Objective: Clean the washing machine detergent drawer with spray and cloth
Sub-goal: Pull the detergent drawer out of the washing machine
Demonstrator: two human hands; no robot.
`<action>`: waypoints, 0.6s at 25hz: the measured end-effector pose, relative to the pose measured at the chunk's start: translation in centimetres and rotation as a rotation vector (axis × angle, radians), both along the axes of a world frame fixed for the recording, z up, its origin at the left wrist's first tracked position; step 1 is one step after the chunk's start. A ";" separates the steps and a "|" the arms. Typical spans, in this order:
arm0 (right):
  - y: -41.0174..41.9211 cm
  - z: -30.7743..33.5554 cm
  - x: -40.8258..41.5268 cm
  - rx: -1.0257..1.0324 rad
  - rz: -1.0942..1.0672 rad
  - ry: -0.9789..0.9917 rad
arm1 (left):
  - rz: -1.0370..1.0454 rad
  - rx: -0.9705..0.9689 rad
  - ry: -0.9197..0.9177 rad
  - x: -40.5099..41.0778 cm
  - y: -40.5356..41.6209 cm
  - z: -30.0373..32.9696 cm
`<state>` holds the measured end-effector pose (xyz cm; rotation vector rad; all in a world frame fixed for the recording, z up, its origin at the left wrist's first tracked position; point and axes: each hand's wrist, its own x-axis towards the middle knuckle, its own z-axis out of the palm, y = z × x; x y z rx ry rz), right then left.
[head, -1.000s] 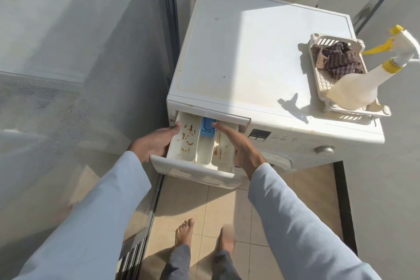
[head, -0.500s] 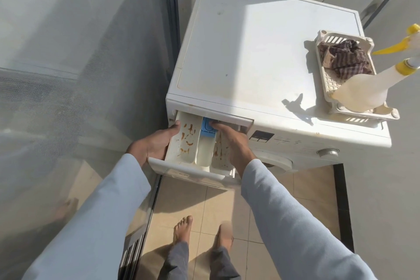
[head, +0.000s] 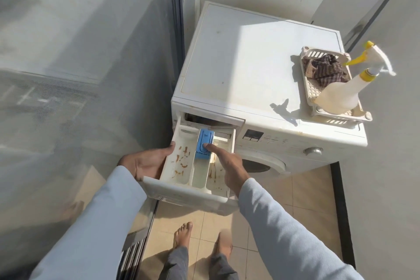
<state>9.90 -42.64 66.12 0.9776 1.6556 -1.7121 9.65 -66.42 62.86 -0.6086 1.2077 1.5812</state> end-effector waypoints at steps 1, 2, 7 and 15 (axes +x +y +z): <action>0.2 1.0 0.7 -0.013 0.009 -0.003 | -0.008 0.031 -0.008 0.5 -0.3 1.0; 0.3 2.1 1.3 -0.021 0.016 -0.002 | -0.012 0.063 -0.005 0.8 -0.5 2.0; 2.6 11.4 0.2 -0.030 0.043 0.161 | -0.053 0.095 0.195 -2.3 0.9 10.5; 9.8 22.2 -6.0 -0.128 -0.196 0.450 | 0.295 -0.258 0.730 -10.5 10.2 26.9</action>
